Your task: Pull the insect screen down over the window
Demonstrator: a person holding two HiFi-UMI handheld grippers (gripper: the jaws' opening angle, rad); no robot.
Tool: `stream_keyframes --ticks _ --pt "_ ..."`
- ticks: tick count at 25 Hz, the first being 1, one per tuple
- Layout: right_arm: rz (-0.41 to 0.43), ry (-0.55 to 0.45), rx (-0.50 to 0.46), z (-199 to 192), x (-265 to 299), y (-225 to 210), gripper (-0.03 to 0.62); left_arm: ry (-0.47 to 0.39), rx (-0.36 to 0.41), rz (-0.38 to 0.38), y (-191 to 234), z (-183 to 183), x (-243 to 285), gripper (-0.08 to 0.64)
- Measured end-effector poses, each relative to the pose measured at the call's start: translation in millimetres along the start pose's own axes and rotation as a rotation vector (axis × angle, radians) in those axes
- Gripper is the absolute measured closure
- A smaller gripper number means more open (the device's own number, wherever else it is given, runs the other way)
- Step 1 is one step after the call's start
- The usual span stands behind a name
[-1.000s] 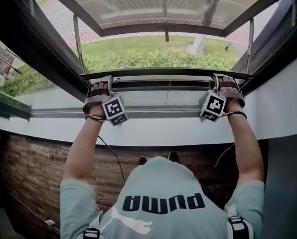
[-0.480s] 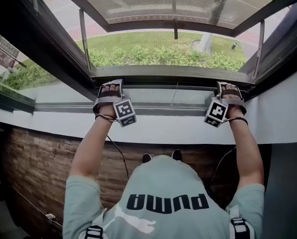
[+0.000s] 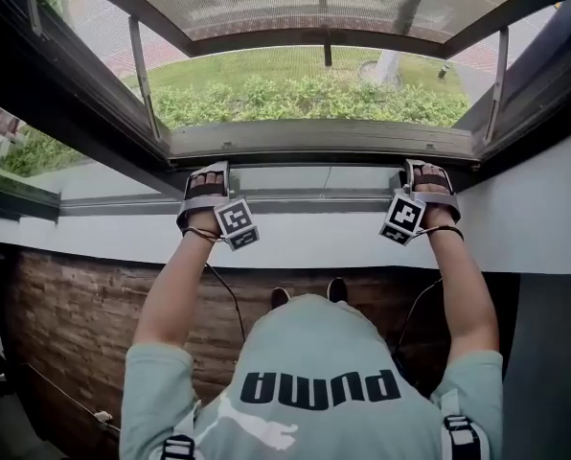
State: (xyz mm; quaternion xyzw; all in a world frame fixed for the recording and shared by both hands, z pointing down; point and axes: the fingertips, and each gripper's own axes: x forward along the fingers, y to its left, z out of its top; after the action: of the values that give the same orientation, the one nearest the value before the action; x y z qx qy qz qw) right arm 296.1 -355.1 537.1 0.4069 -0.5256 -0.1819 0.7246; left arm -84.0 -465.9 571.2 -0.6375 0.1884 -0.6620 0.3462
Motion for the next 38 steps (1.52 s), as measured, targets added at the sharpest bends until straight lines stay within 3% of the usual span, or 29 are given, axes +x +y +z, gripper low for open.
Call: stream_keyframes --ticks 6,11,14,18,22,26,29,32,34,36,38 --pt "-0.011 0.009 -0.026 -1.4 -1.1 2.7 0.463 -0.062 -0.042 0.023 -1.8 7.9 3.1 0.149" --pt "-0.150 -0.005 0.007 11.9 3.2 -6.8 0.463 -0.035 -0.019 0.057 -1.4 -4.2 8.0 0.156" --pt "-0.235 -0.022 0.063 13.1 11.0 -1.6 0.463 0.011 0.012 0.126 -0.2 -3.6 15.7 0.184" --pt "-0.295 -0.008 0.099 6.7 15.0 -4.4 0.463 -0.002 -0.036 0.174 1.1 2.2 19.4 0.189" --pt "-0.248 -0.008 0.113 6.8 14.7 -14.1 0.497 -0.025 -0.091 0.213 13.9 5.9 16.6 0.242" --pt "-0.210 -0.010 0.104 7.6 11.6 -15.0 0.497 -0.033 -0.108 0.147 14.3 7.2 11.3 0.245" --pt "-0.187 0.004 0.090 7.2 8.4 -16.3 0.491 -0.048 -0.166 0.121 17.9 9.2 4.2 0.249" --pt "-0.156 0.027 0.092 1.4 1.7 -13.9 0.483 -0.083 -0.254 0.109 21.2 10.8 -5.1 0.249" --pt "-0.152 0.025 0.141 0.4 -10.6 -16.5 0.483 -0.142 -0.356 0.114 25.8 14.8 -17.9 0.249" --pt "-0.153 0.008 0.240 1.6 -26.9 -19.5 0.483 -0.254 -0.547 0.056 26.5 23.7 -38.0 0.272" --pt "-0.134 -0.043 0.436 7.6 -45.9 -18.3 0.483 -0.446 -0.862 -0.099 23.5 35.8 -63.1 0.314"
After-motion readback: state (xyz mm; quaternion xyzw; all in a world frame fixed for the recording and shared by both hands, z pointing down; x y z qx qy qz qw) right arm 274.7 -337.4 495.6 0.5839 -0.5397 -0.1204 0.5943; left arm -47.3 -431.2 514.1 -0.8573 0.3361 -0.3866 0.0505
